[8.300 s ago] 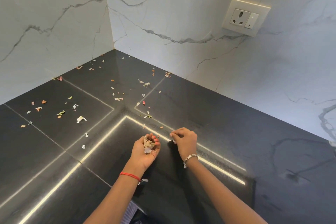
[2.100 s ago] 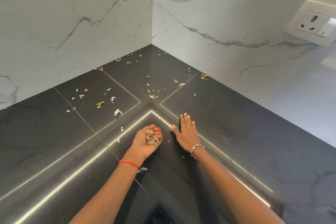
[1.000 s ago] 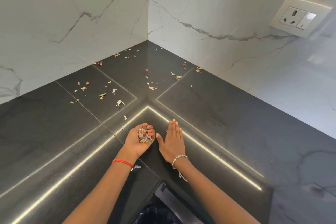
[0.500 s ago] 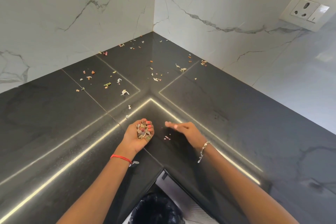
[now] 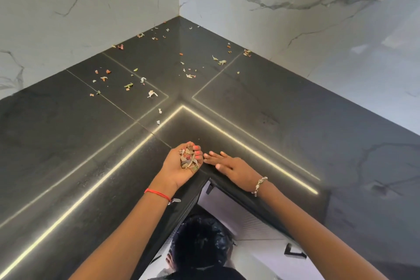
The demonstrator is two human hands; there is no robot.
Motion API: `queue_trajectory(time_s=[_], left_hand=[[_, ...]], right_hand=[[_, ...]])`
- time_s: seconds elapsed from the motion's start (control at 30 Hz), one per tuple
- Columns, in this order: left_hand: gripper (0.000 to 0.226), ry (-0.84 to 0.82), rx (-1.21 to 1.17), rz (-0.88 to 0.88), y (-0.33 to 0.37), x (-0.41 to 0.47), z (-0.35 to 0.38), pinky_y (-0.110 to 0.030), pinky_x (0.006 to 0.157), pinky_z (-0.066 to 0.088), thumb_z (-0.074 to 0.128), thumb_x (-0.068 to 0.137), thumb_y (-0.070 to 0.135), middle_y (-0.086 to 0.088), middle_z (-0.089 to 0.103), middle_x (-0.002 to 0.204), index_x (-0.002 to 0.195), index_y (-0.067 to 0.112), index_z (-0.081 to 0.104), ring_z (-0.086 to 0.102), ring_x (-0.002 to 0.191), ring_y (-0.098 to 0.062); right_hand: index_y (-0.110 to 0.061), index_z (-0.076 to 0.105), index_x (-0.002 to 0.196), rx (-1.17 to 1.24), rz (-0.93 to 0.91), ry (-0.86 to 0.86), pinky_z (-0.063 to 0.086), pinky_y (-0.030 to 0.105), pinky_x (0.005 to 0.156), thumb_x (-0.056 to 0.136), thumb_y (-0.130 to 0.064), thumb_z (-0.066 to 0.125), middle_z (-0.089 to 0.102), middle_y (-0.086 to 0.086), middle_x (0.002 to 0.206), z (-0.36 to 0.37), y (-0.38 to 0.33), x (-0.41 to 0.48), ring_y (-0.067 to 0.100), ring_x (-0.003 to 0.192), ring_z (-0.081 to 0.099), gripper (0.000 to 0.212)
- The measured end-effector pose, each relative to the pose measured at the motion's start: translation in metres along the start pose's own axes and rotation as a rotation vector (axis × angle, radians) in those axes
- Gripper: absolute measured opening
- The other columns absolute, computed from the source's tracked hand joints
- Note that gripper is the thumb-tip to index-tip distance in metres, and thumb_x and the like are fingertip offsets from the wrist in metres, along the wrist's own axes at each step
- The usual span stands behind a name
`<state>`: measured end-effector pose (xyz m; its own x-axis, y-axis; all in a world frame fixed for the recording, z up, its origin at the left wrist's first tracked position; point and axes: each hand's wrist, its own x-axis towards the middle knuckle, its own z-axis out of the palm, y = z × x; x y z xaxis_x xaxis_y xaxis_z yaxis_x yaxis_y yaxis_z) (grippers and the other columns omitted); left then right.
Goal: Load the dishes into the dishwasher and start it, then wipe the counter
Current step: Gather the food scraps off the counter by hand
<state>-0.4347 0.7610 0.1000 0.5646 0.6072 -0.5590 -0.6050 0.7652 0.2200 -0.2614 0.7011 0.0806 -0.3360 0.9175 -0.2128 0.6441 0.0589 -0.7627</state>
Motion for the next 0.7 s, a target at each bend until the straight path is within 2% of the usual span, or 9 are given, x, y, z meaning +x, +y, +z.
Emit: queue_trajectory(time_s=[0.07,0.13,0.23,0.3,0.37,0.47,0.53,0.6,0.7], left_hand=[[0.011,-0.028,0.027,-0.045,-0.011,-0.010,-0.003,-0.018,0.042,0.041,0.045,0.078,0.009,-0.003,0.047,0.057,0.068,0.013,0.043,0.044,0.043,-0.011],[0.012,-0.037,0.031,-0.096,-0.024,-0.020,-0.007,-0.019,0.042,0.044,0.045,0.080,0.010,-0.004,0.048,0.058,0.068,0.012,0.045,0.045,0.044,-0.012],[0.016,-0.018,0.038,-0.174,-0.049,-0.031,-0.016,-0.019,0.044,0.046,0.045,0.080,0.011,-0.006,0.050,0.058,0.065,0.007,0.049,0.049,0.044,-0.014],[0.016,0.000,0.036,-0.224,-0.068,-0.035,-0.023,-0.020,0.047,0.050,0.046,0.080,0.011,-0.008,0.053,0.061,0.068,0.004,0.054,0.054,0.047,-0.016],[0.019,0.046,0.026,-0.252,-0.086,-0.035,-0.034,-0.023,0.049,0.054,0.046,0.083,0.010,-0.011,0.057,0.064,0.069,0.002,0.058,0.059,0.050,-0.019],[0.036,0.142,-0.011,-0.267,-0.109,-0.030,-0.054,-0.030,0.051,0.057,0.042,0.093,0.011,-0.015,0.062,0.066,0.065,-0.002,0.062,0.064,0.054,-0.023],[0.038,0.200,-0.053,-0.241,-0.119,-0.022,-0.062,-0.033,0.052,0.058,0.039,0.096,0.010,-0.017,0.063,0.065,0.068,-0.004,0.060,0.065,0.055,-0.026],[0.033,0.240,-0.099,-0.206,-0.123,-0.013,-0.068,-0.035,0.051,0.058,0.038,0.097,0.009,-0.018,0.064,0.063,0.073,-0.004,0.058,0.067,0.054,-0.028],[0.026,0.255,-0.160,-0.118,-0.122,0.002,-0.070,-0.034,0.051,0.058,0.036,0.097,0.007,-0.017,0.067,0.066,0.082,-0.001,0.056,0.068,0.056,-0.027]], right_hand=[[-0.007,0.057,0.125,0.361,0.083,0.094,0.024,0.023,0.115,0.098,-0.013,0.036,0.054,-0.003,0.130,-0.006,-0.004,-0.008,0.004,0.126,0.046,0.034],[-0.006,0.058,0.123,0.486,0.124,0.227,0.032,0.031,0.112,0.098,-0.012,0.037,0.057,0.002,0.129,-0.015,-0.003,-0.008,0.007,0.124,0.050,0.033],[-0.011,0.050,0.132,0.273,0.167,0.271,0.019,0.028,0.117,0.100,-0.015,0.036,0.044,-0.003,0.141,-0.018,-0.001,0.001,0.004,0.135,0.033,0.035],[-0.015,0.038,0.141,0.071,0.142,0.184,0.007,0.023,0.117,0.102,-0.017,0.031,0.031,-0.006,0.149,-0.012,-0.005,0.008,-0.001,0.137,0.018,0.039],[-0.017,0.029,0.145,-0.145,0.078,0.097,-0.001,0.026,0.118,0.103,-0.019,0.027,0.020,-0.005,0.154,-0.004,-0.005,0.012,0.000,0.140,0.010,0.042],[-0.017,0.018,0.148,-0.372,-0.017,0.030,-0.007,0.025,0.116,0.102,-0.025,0.021,0.012,-0.004,0.156,0.008,0.000,0.009,0.002,0.142,0.002,0.047],[-0.017,0.014,0.148,-0.497,-0.092,0.008,-0.009,0.022,0.114,0.097,-0.030,0.015,0.009,-0.005,0.156,0.015,0.003,0.003,-0.002,0.138,-0.003,0.052],[-0.016,0.014,0.148,-0.530,-0.145,-0.008,-0.011,0.018,0.112,0.096,-0.029,0.014,0.009,-0.004,0.156,0.019,0.002,-0.004,-0.003,0.137,-0.005,0.054],[-0.013,0.026,0.145,-0.351,-0.194,-0.036,-0.008,0.010,0.111,0.098,-0.026,0.020,0.019,-0.003,0.153,0.021,0.002,-0.021,-0.001,0.138,0.005,0.050]])
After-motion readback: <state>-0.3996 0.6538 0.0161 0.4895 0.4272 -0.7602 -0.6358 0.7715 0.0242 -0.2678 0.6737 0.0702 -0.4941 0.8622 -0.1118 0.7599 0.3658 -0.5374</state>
